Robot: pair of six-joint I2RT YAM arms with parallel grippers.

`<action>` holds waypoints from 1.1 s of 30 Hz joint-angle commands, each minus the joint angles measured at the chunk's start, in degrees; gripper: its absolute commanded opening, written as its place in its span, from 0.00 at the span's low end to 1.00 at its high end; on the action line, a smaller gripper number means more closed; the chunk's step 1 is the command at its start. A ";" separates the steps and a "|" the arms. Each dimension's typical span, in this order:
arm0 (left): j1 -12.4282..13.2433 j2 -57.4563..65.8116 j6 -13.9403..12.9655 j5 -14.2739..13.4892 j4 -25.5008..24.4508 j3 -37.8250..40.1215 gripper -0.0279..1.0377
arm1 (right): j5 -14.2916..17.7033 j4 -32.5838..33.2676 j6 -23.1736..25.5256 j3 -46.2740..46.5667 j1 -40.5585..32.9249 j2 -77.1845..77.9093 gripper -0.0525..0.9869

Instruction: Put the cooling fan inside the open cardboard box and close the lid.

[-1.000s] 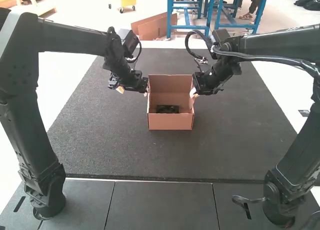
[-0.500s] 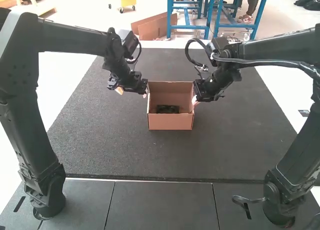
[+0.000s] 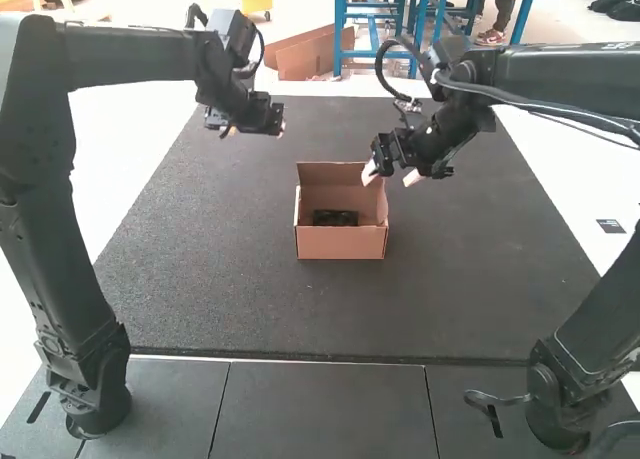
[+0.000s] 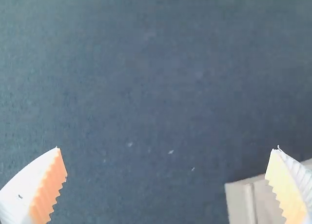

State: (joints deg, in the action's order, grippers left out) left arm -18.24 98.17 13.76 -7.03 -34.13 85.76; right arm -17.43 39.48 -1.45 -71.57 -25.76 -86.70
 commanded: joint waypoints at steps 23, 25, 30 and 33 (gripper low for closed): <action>-14.19 10.90 -2.16 3.95 -10.34 10.22 0.94 | -1.99 6.31 1.81 -9.03 7.13 12.52 0.93; -14.81 11.17 -2.77 3.95 -10.43 9.96 0.94 | -2.34 6.22 2.24 -8.94 7.74 12.52 0.93; -15.77 12.04 -3.56 3.86 -11.13 9.87 0.94 | -3.75 6.04 2.42 -8.76 10.29 12.60 0.93; -16.30 12.84 -4.00 3.78 -12.28 9.78 0.94 | -3.75 6.13 2.33 -8.85 10.99 12.60 0.93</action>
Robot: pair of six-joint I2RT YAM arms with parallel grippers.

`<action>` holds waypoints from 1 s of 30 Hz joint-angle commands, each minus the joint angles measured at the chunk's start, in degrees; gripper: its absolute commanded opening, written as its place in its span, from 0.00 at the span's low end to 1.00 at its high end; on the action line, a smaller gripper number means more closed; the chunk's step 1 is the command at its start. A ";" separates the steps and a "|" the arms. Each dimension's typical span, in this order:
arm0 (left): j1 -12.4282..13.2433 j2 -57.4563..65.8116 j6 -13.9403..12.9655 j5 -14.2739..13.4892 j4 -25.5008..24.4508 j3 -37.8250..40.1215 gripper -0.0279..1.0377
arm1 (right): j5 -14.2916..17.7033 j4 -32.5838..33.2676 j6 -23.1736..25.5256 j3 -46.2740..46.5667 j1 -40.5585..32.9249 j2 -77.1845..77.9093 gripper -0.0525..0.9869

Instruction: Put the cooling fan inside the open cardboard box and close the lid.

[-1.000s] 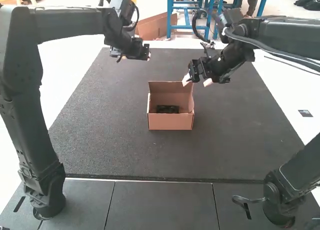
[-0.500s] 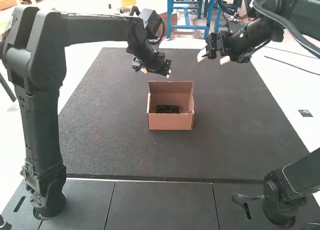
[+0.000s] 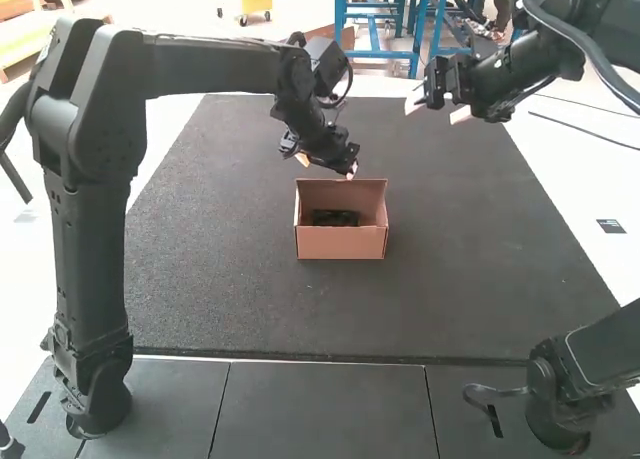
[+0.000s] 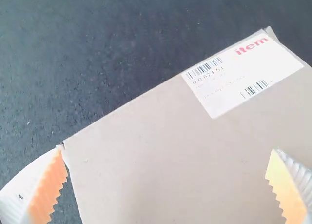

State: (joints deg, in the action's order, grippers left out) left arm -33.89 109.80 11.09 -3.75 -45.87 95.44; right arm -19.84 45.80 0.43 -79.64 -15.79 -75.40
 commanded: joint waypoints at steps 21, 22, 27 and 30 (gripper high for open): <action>-0.74 5.16 -1.25 0.23 4.56 -3.59 0.94 | -3.63 12.38 -3.94 0.97 0.59 4.03 0.93; -0.74 5.51 -1.16 0.23 4.65 -3.59 0.94 | -3.54 12.56 -3.94 1.15 0.59 4.47 0.93; -0.74 6.92 -1.16 0.14 4.12 -3.68 0.94 | -3.02 13.00 -4.38 2.29 0.67 5.43 0.93; -0.74 7.36 -1.16 0.06 3.68 -3.68 0.94 | -2.84 13.17 -4.38 2.47 0.85 6.05 0.93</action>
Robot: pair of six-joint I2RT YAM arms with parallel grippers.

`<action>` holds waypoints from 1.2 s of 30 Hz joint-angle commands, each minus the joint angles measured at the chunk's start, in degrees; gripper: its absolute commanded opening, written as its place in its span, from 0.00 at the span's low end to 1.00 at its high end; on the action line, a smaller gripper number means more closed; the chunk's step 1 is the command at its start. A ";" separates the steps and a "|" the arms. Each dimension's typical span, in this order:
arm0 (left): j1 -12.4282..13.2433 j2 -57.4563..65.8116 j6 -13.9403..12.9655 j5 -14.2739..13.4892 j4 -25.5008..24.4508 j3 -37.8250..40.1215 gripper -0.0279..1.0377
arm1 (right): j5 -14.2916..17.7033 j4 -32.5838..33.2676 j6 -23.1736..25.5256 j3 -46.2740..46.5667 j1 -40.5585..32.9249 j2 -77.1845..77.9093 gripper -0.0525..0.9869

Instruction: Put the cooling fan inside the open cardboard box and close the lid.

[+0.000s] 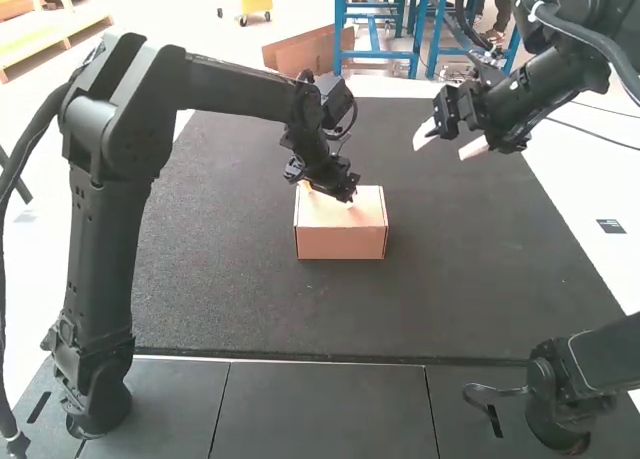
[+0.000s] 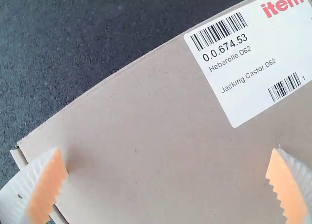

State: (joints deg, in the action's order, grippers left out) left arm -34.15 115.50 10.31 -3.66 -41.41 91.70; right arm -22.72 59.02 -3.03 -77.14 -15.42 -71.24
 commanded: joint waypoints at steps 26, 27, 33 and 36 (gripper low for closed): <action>8.49 -26.03 1.38 -0.38 -1.04 0.14 0.94 | 2.86 -33.71 0.30 9.73 10.94 8.58 0.93; 9.45 -27.52 1.30 -0.38 -0.25 -1.35 0.94 | 2.94 -35.12 0.83 10.52 11.46 8.75 0.93; 13.41 -37.28 1.38 0.41 7.92 -12.16 0.94 | 2.94 -41.80 0.92 15.44 14.80 9.46 0.93; 14.29 -42.38 1.47 0.85 13.81 -19.10 0.94 | 2.94 -48.30 5.05 18.52 16.04 11.56 0.93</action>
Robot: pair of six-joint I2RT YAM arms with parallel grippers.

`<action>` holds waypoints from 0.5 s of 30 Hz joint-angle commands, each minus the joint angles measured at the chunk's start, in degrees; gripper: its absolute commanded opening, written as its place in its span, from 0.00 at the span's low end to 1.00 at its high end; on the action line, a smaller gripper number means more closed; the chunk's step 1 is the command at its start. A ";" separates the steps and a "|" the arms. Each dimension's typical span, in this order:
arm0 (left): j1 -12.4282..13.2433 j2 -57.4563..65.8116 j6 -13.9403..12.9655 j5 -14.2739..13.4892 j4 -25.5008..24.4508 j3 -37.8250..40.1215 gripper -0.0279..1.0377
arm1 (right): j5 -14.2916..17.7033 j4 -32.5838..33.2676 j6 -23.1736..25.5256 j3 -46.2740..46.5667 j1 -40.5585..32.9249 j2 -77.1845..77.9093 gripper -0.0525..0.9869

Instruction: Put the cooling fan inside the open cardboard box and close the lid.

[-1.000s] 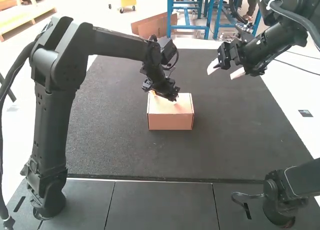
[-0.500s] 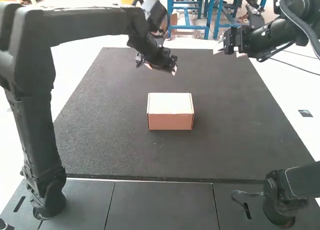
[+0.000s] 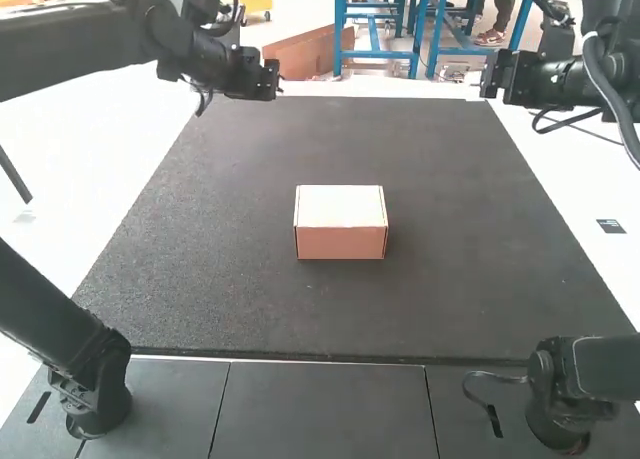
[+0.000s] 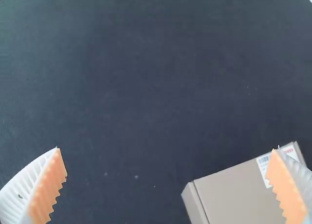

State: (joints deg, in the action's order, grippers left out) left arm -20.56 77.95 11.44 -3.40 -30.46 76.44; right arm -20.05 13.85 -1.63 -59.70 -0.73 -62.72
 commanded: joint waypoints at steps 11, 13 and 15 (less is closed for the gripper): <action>4.82 -25.39 0.60 0.67 19.65 -28.90 0.94 | 3.27 -8.22 6.02 10.66 2.05 8.05 0.93; 5.44 -28.82 0.69 0.59 22.02 -32.59 0.94 | 3.97 -9.45 5.93 13.21 1.87 8.49 0.93; 6.41 -31.99 0.77 0.32 24.39 -36.63 0.94 | 5.46 -11.74 6.02 15.84 1.79 9.02 0.93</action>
State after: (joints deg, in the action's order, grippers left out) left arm -15.25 49.63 11.70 -3.16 -7.84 43.03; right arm -17.26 3.95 3.55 -45.84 0.49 -55.20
